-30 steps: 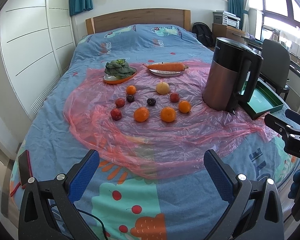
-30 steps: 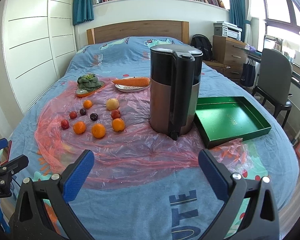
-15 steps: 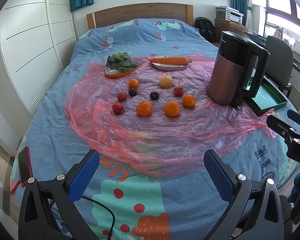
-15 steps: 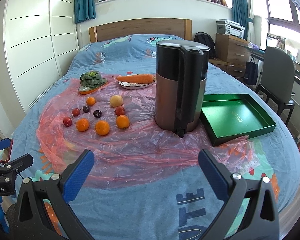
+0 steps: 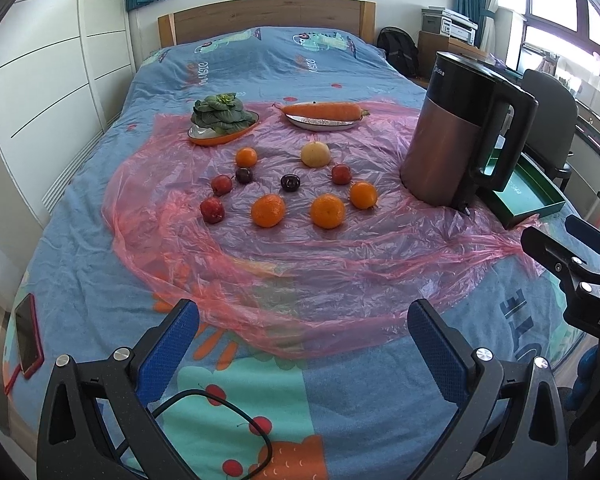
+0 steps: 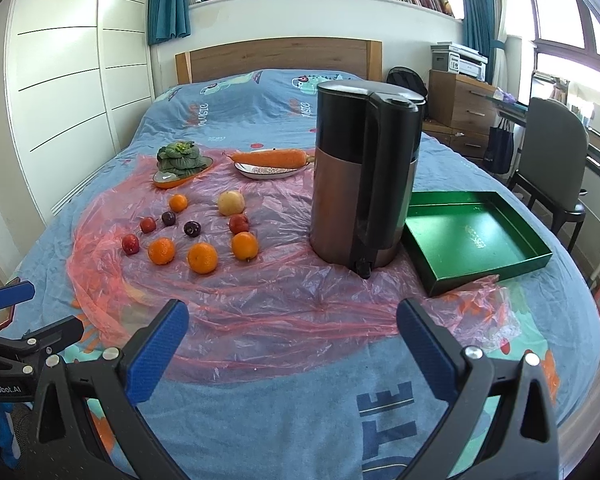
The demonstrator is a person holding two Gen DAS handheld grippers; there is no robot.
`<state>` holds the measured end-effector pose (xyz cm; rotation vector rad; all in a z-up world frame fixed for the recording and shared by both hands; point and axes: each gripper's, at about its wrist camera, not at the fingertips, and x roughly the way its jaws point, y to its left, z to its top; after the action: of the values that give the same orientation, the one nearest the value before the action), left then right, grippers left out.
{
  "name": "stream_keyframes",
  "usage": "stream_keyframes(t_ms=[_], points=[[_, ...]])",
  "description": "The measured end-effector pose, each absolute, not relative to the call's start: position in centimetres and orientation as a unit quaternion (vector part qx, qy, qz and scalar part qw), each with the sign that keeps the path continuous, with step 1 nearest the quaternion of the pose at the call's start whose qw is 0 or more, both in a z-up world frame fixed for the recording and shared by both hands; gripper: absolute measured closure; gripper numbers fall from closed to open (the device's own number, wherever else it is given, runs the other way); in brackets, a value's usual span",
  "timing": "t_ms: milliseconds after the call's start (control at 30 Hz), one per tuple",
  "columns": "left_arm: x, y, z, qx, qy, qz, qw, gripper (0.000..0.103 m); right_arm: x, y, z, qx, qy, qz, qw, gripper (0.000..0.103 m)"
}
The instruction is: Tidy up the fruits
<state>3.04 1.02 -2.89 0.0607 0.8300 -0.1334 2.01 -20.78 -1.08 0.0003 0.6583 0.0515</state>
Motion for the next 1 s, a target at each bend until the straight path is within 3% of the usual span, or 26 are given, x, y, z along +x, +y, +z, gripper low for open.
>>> stream_keyframes(t_ms=[333,767,933,1000], points=[[4.9,1.6,-4.5,0.043,0.418,-0.045,0.906,0.001,3.7,-18.3,-2.5,-0.01,0.331,0.056,0.942,0.0],[10.7,8.7,-7.3,-0.014,0.436,0.009,0.9,0.002,9.5,-13.7,-5.9,0.0,0.343,0.14,0.929,0.0],[14.8,9.8,-8.2,-0.017,0.434,0.006,0.901,0.014,12.9,-12.3,-7.6,0.014,0.354,0.162,0.921,0.0],[16.6,10.0,-8.8,-0.013,0.437,0.005,0.899,0.024,14.4,-12.1,-8.4,0.023,0.362,0.166,0.917,0.0]])
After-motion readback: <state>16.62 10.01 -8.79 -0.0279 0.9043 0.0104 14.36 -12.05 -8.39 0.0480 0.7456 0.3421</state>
